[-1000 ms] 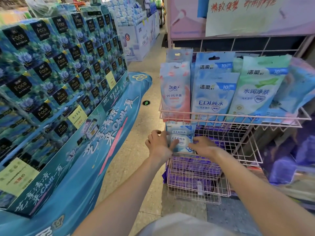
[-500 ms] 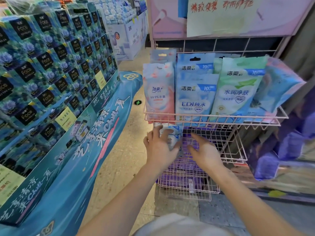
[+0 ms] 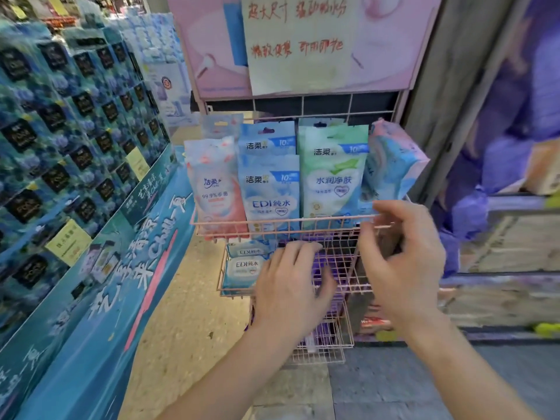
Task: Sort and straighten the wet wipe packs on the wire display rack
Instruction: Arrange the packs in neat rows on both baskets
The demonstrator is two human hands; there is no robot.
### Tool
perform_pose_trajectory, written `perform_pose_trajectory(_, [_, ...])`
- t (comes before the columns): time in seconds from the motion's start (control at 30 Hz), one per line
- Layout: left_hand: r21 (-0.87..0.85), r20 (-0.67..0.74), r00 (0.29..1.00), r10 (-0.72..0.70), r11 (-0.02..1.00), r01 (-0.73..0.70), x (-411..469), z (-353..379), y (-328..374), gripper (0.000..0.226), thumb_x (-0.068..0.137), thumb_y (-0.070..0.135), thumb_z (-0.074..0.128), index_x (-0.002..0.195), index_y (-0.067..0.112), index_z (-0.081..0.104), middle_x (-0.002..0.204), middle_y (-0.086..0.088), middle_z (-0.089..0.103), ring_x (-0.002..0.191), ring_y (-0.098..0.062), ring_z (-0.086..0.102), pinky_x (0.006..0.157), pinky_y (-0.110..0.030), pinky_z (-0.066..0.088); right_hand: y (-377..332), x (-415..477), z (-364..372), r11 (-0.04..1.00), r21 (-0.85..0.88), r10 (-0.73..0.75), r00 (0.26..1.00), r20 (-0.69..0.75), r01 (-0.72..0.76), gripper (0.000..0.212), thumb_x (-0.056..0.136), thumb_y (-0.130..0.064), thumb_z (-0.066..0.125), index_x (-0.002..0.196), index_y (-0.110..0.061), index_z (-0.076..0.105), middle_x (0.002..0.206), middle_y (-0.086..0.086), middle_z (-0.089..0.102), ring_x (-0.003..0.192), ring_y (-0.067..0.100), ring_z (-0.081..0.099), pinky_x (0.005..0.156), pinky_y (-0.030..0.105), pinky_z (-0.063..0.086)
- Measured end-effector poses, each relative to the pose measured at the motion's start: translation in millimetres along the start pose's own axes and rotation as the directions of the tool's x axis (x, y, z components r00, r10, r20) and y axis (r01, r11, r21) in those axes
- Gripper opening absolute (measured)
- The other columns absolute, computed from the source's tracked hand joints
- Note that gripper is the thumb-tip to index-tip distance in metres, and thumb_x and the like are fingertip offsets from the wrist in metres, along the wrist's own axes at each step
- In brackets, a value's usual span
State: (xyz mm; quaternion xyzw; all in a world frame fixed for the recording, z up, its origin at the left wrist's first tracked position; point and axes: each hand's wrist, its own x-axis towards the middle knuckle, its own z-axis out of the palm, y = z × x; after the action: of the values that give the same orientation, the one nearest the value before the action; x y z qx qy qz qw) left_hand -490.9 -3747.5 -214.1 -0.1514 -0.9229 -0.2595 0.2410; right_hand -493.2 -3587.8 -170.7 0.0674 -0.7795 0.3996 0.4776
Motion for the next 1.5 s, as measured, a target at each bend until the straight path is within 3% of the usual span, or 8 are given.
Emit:
perform_pose_trajectory(0.2, [-0.096, -0.094, 0.996, 0.000, 0.995, -0.009, 15.5, -13.8, 43.2, 0.035, 0.089, 0.034, 0.058, 0.118, 0.018, 0.071, 0.111, 0.004, 0.069, 0.103, -0.020, 0.065, 0.088, -0.040, 0.056, 34.8, 84.3, -4.9, 0.890, -0.201, 0.428, 0.902, 0.060, -0.409, 0.087, 0.074, -0.043, 0.082, 0.143, -0.007, 0.044, 0.129, 0.011, 0.059, 0.120, 0.029, 0.056, 0.097, 0.034, 0.045])
perform_pose_trajectory(0.33, [-0.128, -0.067, 0.997, -0.042, 0.991, 0.033, 20.4, -18.9, 58.5, 0.034, 0.091, 0.032, 0.057, 0.121, 0.020, 0.068, 0.114, 0.006, 0.067, 0.107, -0.017, 0.064, 0.091, -0.040, 0.055, 39.2, 97.0, -3.4, 0.868, -0.183, 0.481, 0.873, 0.079, -0.462, 0.036, 0.074, -0.044, 0.080, 0.093, -0.022, 0.060, 0.084, -0.005, 0.067, 0.068, 0.006, 0.058, 0.055, 0.017, 0.034])
perform_pose_trajectory(0.47, [-0.302, -0.087, 0.991, -0.105, 0.950, 0.075, 18.1, -21.1, 73.5, 0.035, 0.094, 0.041, 0.054, 0.125, 0.026, 0.061, 0.113, 0.014, 0.063, 0.105, -0.006, 0.062, 0.092, -0.034, 0.055, 39.7, 83.0, -34.6, 0.803, 0.321, 0.523, 0.852, 0.022, -0.501, 0.031, 0.072, -0.044, 0.077, 0.089, -0.020, 0.068, 0.081, -0.010, 0.074, 0.070, -0.009, 0.064, 0.065, 0.015, 0.052])
perform_pose_trajectory(0.7, [-0.667, 0.149, 0.961, -0.235, 0.693, 0.273, 4.5, -4.8, 104.8, 0.078, 0.086, 0.078, 0.049, 0.149, 0.035, 0.034, 0.133, 0.024, 0.060, 0.117, 0.000, 0.062, 0.097, -0.023, 0.050, 53.6, 43.1, -101.3, 0.572, 0.518, 0.559, 0.764, 0.321, -0.636, 0.036, 0.063, -0.033, 0.072, 0.098, -0.025, 0.072, 0.097, 0.004, 0.079, 0.087, 0.024, 0.076, 0.067, 0.037, 0.061])
perform_pose_trajectory(0.87, [-0.830, 0.205, 0.933, -0.295, 0.453, 0.325, -6.3, 12.2, 115.7, 0.046, 0.090, 0.048, 0.070, 0.127, 0.023, 0.058, 0.114, 0.021, 0.076, 0.102, 0.004, 0.071, 0.082, -0.011, 0.052, 53.7, 12.5, -114.3, 0.470, 0.508, 0.531, 0.691, 0.491, -0.722, 0.042, 0.065, -0.027, 0.075, 0.104, -0.014, 0.069, 0.107, 0.015, 0.077, 0.094, 0.032, 0.076, 0.070, 0.041, 0.062])
perform_pose_trajectory(1.1, [-0.879, 0.407, 0.737, -0.539, -0.011, 0.477, -20.1, 31.0, 105.8, 0.080, 0.065, 0.034, 0.088, 0.128, -0.002, 0.055, 0.111, -0.016, 0.078, 0.101, -0.032, 0.073, 0.095, -0.056, 0.057, 65.9, -36.1, -119.1, 0.377, 0.222, 0.532, 0.407, 0.743, -0.899, 0.058, 0.060, -0.026, 0.085, 0.113, -0.016, 0.062, 0.115, 0.012, 0.075, 0.102, 0.027, 0.074, 0.089, 0.049, 0.059])
perform_pose_trajectory(1.37, [-0.651, 0.607, 0.723, -0.331, 0.316, 0.691, -29.8, 34.9, 53.9, 0.072, 0.074, 0.009, 0.089, 0.137, 0.029, 0.059, 0.122, -0.018, 0.074, 0.097, -0.027, 0.074, 0.082, -0.044, 0.060, 83.1, -86.8, -77.5, 0.355, 0.038, 0.479, 0.216, 0.851, -0.934, 0.035, 0.088, -0.025, 0.077, 0.121, -0.017, 0.069, 0.115, -0.004, 0.077, 0.105, 0.015, 0.073, 0.087, 0.026, 0.057])
perform_pose_trajectory(1.5, [-0.535, 0.536, 0.707, -0.461, 0.462, 0.707, -25.6, 42.2, 25.5, 0.074, 0.073, 0.008, 0.094, 0.131, 0.032, 0.053, 0.116, -0.007, 0.071, 0.087, -0.014, 0.077, 0.065, -0.033, 0.062, 103.6, -78.0, -64.0, 0.529, 0.055, 0.542, 0.387, 0.746, -0.847, 0.055, 0.088, -0.005, 0.075, 0.136, -0.017, 0.053, 0.124, -0.014, 0.072, 0.111, 0.005, 0.069, 0.093, 0.019, 0.053])
